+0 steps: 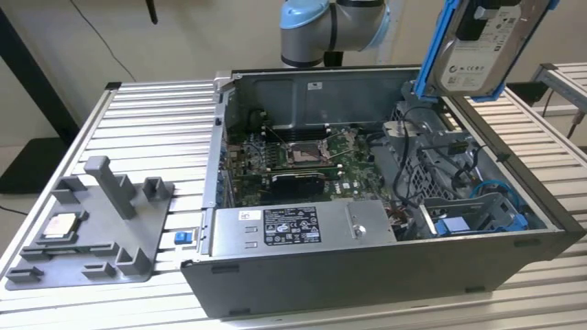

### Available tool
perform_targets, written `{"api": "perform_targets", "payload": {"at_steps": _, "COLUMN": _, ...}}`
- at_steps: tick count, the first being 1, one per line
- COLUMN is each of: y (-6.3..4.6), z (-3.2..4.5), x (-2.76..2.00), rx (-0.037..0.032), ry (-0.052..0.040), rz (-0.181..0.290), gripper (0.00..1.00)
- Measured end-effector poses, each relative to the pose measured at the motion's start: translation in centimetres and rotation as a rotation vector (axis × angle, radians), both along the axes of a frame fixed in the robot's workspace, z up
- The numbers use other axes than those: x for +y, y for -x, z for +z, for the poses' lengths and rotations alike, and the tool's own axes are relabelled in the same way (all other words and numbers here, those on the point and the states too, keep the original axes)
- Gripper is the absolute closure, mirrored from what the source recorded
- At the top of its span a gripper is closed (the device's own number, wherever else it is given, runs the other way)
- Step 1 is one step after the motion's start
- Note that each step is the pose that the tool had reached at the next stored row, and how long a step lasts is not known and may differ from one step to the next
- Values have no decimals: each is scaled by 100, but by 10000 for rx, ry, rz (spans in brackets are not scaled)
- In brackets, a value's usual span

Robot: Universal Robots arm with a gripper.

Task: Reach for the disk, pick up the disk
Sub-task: 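Pick up the disk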

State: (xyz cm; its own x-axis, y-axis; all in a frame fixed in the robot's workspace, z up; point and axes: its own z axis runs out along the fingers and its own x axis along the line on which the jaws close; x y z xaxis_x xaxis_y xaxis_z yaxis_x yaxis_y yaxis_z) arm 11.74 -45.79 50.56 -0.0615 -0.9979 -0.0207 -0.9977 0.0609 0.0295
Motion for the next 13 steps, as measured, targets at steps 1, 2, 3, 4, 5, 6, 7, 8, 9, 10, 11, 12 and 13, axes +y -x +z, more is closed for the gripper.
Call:
{"api": "perform_targets", "payload": {"at_steps": 1, "y": 0, "z": -3, "x": -20, "rx": 0, "ry": 0, "rz": -1, "gripper": 100}}
{"api": "perform_targets", "payload": {"at_steps": 2, "y": -1, "z": -7, "x": -41, "rx": 0, "ry": 0, "rz": 0, "gripper": 100}}
{"api": "perform_targets", "payload": {"at_steps": 3, "y": -1, "z": -11, "x": -62, "rx": 0, "ry": 0, "rz": 1, "gripper": 100}}
{"api": "perform_targets", "payload": {"at_steps": 4, "y": -1, "z": -13, "x": -79, "rx": 0, "ry": 2, "rz": 0, "gripper": 100}}
{"api": "perform_targets", "payload": {"at_steps": 5, "y": -1, "z": -17, "x": -98, "rx": 0, "ry": 2, "rz": 0, "gripper": 100}}
{"api": "perform_targets", "payload": {"at_steps": 6, "y": -1, "z": -20, "x": -117, "rx": 0, "ry": 1, "rz": 1, "gripper": 100}}
{"api": "perform_targets", "payload": {"at_steps": 7, "y": -1, "z": -23, "x": -136, "rx": 0, "ry": 1, "rz": 1, "gripper": 100}}
{"api": "perform_targets", "payload": {"at_steps": 8, "y": -2, "z": -26, "x": -155, "rx": 0, "ry": 1, "rz": 1, "gripper": 100}}
{"api": "perform_targets", "payload": {"at_steps": 9, "y": -1, "z": -29, "x": -176, "rx": 0, "ry": 1, "rz": 0, "gripper": 100}}
{"api": "perform_targets", "payload": {"at_steps": 10, "y": -1, "z": -32, "x": -195, "rx": 0, "ry": 1, "rz": 0, "gripper": 100}}
{"api": "perform_targets", "payload": {"at_steps": 11, "y": -2, "z": -34, "x": -216, "rx": 0, "ry": 1, "rz": 1, "gripper": 100}}
{"api": "perform_targets", "payload": {"at_steps": 12, "y": -2, "z": -37, "x": -238, "rx": 0, "ry": 1, "rz": 1, "gripper": 100}}
{"api": "perform_targets", "payload": {"at_steps": 13, "y": -1, "z": -41, "x": -261, "rx": 0, "ry": 1, "rz": 0, "gripper": 100}}
